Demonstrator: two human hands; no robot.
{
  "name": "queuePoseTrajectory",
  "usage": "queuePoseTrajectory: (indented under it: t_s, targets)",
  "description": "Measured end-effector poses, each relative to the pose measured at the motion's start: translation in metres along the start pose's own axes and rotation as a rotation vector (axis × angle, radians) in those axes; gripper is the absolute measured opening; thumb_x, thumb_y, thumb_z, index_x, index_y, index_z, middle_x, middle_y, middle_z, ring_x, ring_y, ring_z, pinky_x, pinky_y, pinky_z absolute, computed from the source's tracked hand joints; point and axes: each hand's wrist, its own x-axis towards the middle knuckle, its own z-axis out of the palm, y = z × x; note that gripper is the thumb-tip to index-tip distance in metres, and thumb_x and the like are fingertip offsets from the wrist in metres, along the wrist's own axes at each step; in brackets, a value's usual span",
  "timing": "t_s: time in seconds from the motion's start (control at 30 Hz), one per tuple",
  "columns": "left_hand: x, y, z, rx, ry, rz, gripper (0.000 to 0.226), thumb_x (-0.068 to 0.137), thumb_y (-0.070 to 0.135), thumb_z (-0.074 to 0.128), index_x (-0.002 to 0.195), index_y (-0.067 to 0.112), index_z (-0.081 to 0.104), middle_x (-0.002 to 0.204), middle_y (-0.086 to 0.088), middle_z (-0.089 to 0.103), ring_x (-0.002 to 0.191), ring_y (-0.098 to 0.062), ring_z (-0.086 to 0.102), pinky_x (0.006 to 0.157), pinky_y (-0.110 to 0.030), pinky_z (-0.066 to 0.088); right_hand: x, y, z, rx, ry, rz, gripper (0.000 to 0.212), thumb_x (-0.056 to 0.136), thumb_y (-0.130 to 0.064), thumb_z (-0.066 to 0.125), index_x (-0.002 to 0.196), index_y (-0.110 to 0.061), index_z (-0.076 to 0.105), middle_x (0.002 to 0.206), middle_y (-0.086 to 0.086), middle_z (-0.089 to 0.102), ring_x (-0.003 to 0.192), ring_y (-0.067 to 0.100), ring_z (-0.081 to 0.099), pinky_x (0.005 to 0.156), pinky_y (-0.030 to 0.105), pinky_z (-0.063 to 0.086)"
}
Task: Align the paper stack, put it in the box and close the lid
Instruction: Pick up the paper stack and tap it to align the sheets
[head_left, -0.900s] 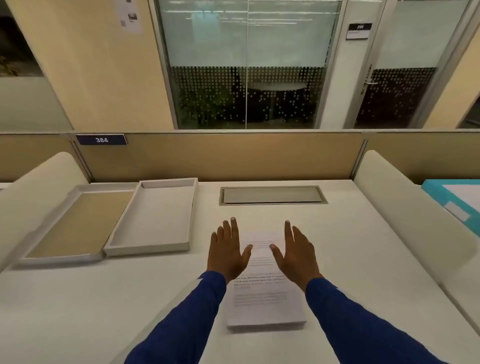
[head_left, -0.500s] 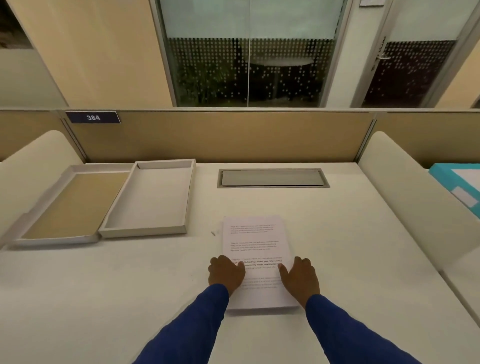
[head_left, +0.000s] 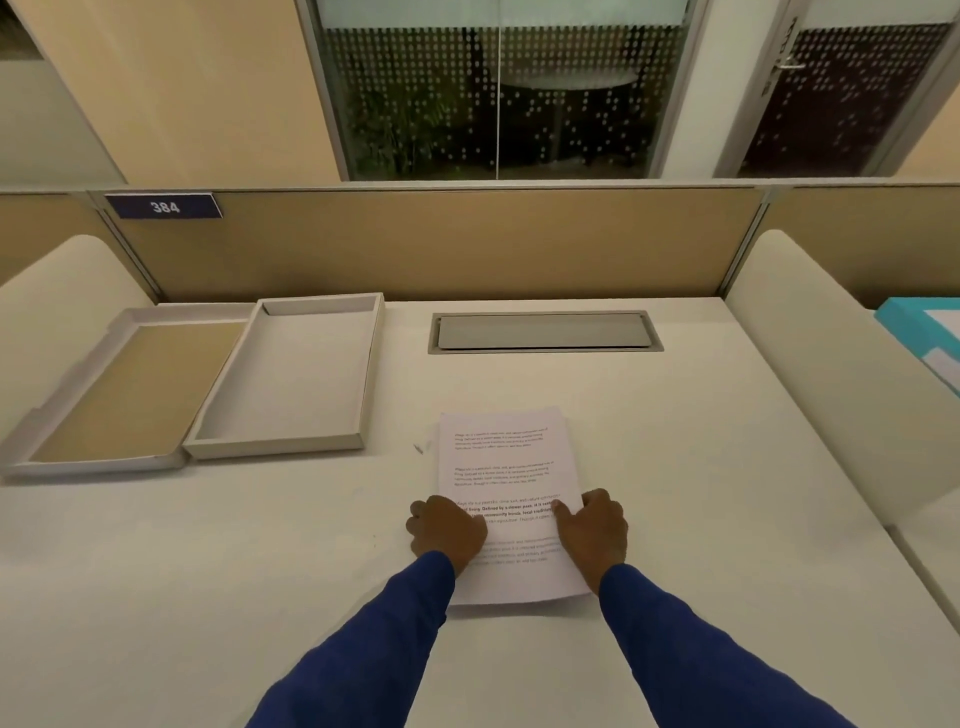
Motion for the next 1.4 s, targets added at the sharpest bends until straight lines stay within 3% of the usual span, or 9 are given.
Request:
queuePoseTrajectory:
  t_s: [0.2,0.33,0.43,0.53,0.67,0.83,0.97,1.13,1.4]
  targets:
    - [0.007,0.002,0.001,0.023,-0.007,-0.008,0.062,0.085,0.043,0.072,0.129,0.006,0.049,0.131,-0.012,0.046,0.123,-0.031,0.049,0.099,-0.042,0.051,-0.012,-0.014,-0.002,0.056,0.043,-0.074,0.047,0.089,-0.039,0.07,0.12,-0.01,0.051,0.121,0.01,0.055,0.106,0.026,0.058,0.089,0.039,0.055]
    - [0.009,0.003,0.001,0.049,-0.014,-0.007,0.061,0.086,0.042,0.071,0.13,0.006,0.049,0.132,-0.013,0.047,0.123,-0.031,0.05,0.099,-0.04,0.049,-0.027,-0.024,-0.003,0.112,-0.037,-0.168,0.031,0.096,-0.033,0.062,0.11,-0.016,0.04,0.113,0.006,0.065,0.084,0.016,0.062,0.056,0.018,0.047]
    - [0.011,0.003,0.0,0.063,-0.02,-0.004,0.06,0.087,0.042,0.071,0.129,0.006,0.048,0.132,-0.013,0.048,0.123,-0.031,0.05,0.097,-0.038,0.048,-0.043,-0.032,0.0,0.08,-0.047,-0.247,0.031,0.098,-0.036,0.058,0.116,-0.02,0.038,0.117,-0.002,0.065,0.082,0.013,0.064,0.052,0.011,0.043]
    - [0.011,0.002,0.001,0.08,-0.017,-0.006,0.06,0.086,0.044,0.072,0.127,0.007,0.049,0.13,-0.013,0.049,0.121,-0.03,0.052,0.096,-0.037,0.049,-0.043,-0.037,0.002,0.061,-0.024,-0.278,0.048,0.097,-0.04,0.058,0.137,-0.018,0.039,0.127,0.0,0.065,0.101,0.024,0.07,0.065,0.021,0.053]
    - [0.011,0.003,0.002,0.08,-0.014,-0.004,0.062,0.086,0.045,0.072,0.128,0.006,0.049,0.13,-0.013,0.049,0.122,-0.032,0.051,0.097,-0.039,0.049,-0.024,-0.042,-0.003,0.036,-0.098,-0.158,0.044,0.092,-0.042,0.059,0.122,-0.009,0.055,0.121,0.008,0.067,0.102,0.026,0.067,0.077,0.036,0.059]
    - [0.011,0.001,0.002,0.096,-0.012,0.011,0.066,0.086,0.047,0.071,0.131,0.004,0.048,0.132,-0.015,0.048,0.124,-0.034,0.05,0.099,-0.041,0.049,-0.01,-0.036,-0.003,-0.049,-0.128,0.057,0.057,0.088,-0.042,0.063,0.13,-0.008,0.047,0.132,0.015,0.046,0.122,0.032,0.049,0.097,0.043,0.048]
    - [0.011,0.0,0.003,0.096,-0.011,0.017,0.068,0.088,0.047,0.07,0.133,0.003,0.045,0.134,-0.016,0.046,0.125,-0.034,0.049,0.099,-0.041,0.047,-0.001,-0.032,-0.001,0.029,-0.159,0.147,0.06,0.086,-0.044,0.066,0.131,-0.01,0.047,0.131,0.015,0.047,0.121,0.032,0.05,0.095,0.041,0.049]
    - [0.012,0.0,0.004,0.106,-0.013,0.018,0.069,0.088,0.047,0.07,0.134,0.002,0.044,0.135,-0.017,0.045,0.126,-0.036,0.048,0.1,-0.042,0.047,0.01,-0.022,-0.004,0.386,-0.242,0.17,0.05,0.074,-0.037,0.073,0.115,-0.013,0.058,0.104,0.003,0.069,0.09,0.024,0.069,0.082,0.045,0.062]
    - [0.013,-0.002,0.006,0.102,-0.006,0.023,0.069,0.087,0.049,0.07,0.132,0.004,0.045,0.133,-0.016,0.046,0.124,-0.035,0.05,0.099,-0.043,0.049,0.008,-0.011,-0.02,0.597,-0.354,0.049,0.042,0.082,-0.032,0.081,0.113,-0.021,0.054,0.108,0.003,0.071,0.091,0.023,0.073,0.073,0.038,0.062]
